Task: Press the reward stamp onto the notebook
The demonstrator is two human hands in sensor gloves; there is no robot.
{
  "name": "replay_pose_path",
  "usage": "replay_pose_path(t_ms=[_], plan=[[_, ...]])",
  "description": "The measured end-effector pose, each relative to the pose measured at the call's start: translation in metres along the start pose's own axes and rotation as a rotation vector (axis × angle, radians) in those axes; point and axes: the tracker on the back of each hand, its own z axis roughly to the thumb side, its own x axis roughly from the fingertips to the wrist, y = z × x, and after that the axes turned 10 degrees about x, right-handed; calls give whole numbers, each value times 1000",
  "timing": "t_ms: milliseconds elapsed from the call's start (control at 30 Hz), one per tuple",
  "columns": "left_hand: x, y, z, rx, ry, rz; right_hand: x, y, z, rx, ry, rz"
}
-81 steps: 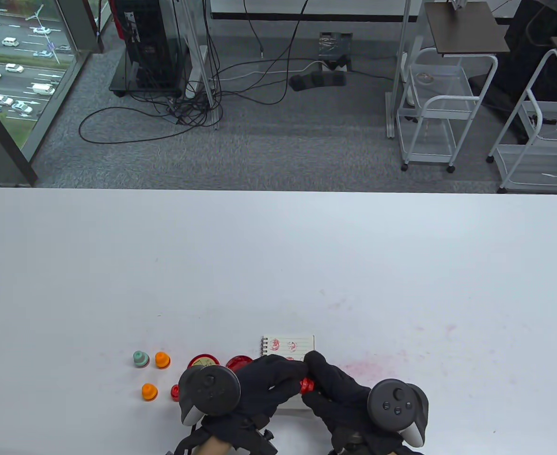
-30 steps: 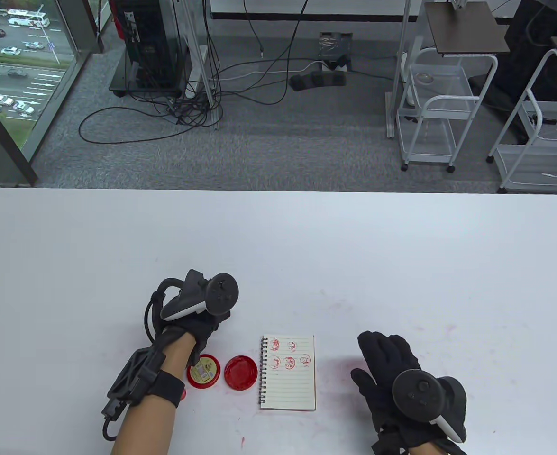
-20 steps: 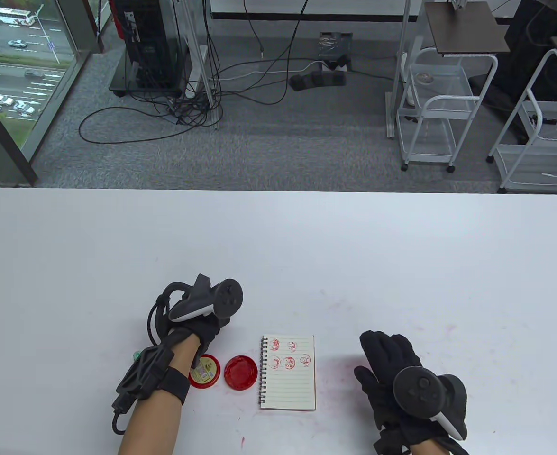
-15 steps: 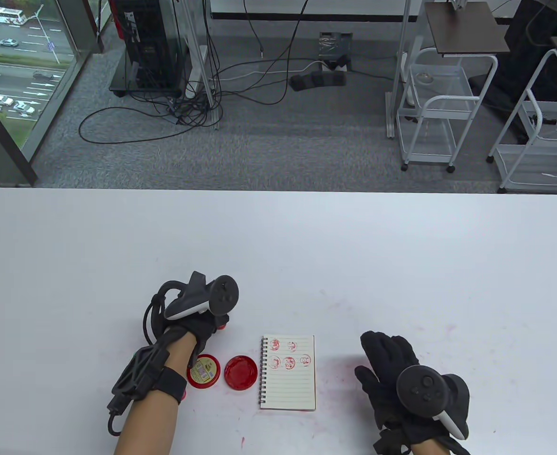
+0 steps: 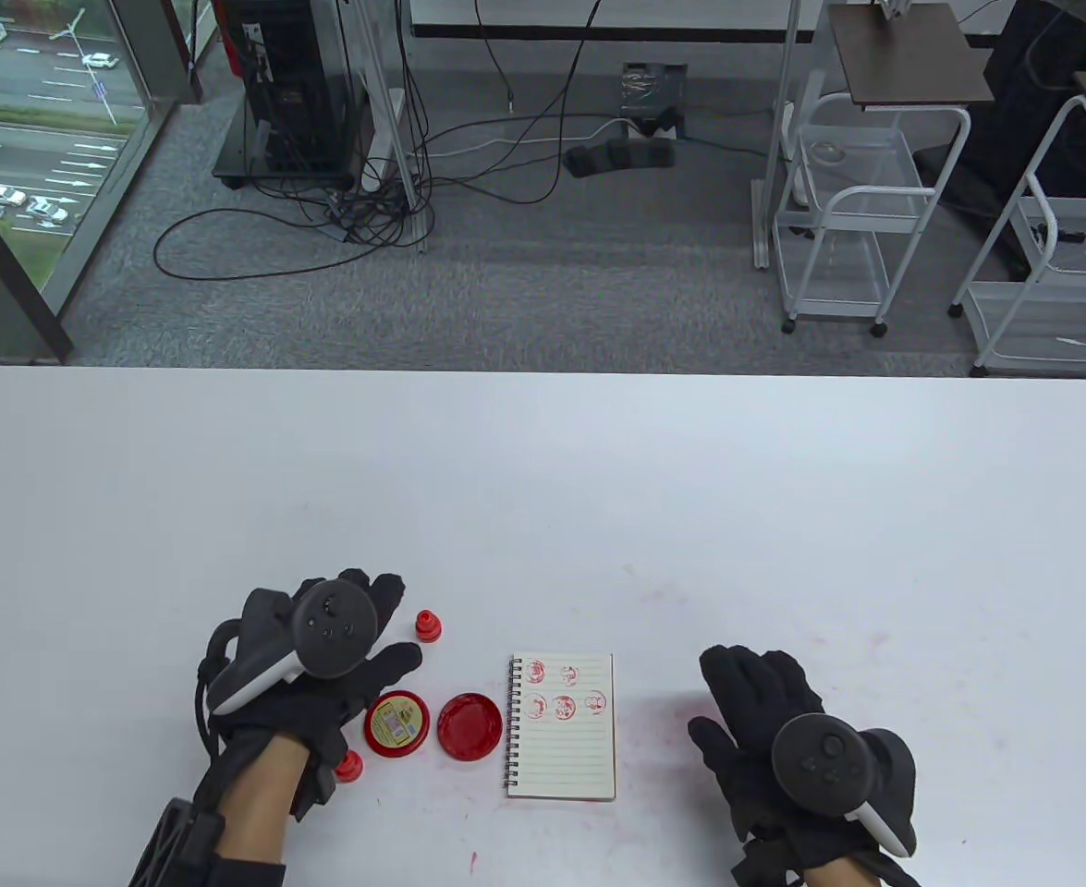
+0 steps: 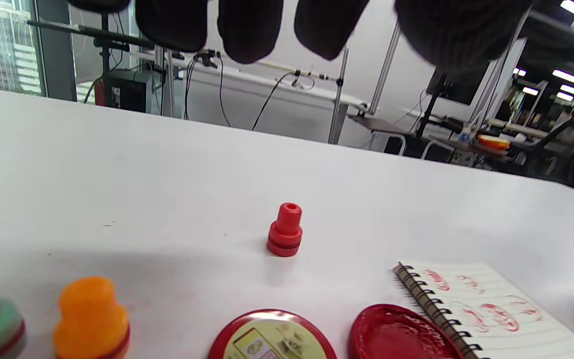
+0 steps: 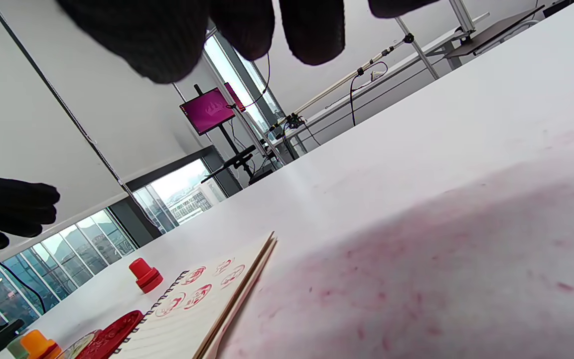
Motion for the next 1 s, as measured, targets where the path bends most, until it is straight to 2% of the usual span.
replay_pose_path(t_ms=[167,333,433,500,800,1000], plan=[[38,31,10,-4,75,155,-2,-1,-2,54,8,29],[48,59,8,-21,116,222,-4,-3,-3,137,6,55],[48,54,8,-42,157,320,-5,-2,-4,212,-33,56],[47,52,6,-17,162,349,-6,-2,-5,259,-48,65],[37,68,3,-55,147,210,-7,-9,-8,356,-79,148],[31,77,-4,-112,45,107,-7,-13,-13,366,-104,201]])
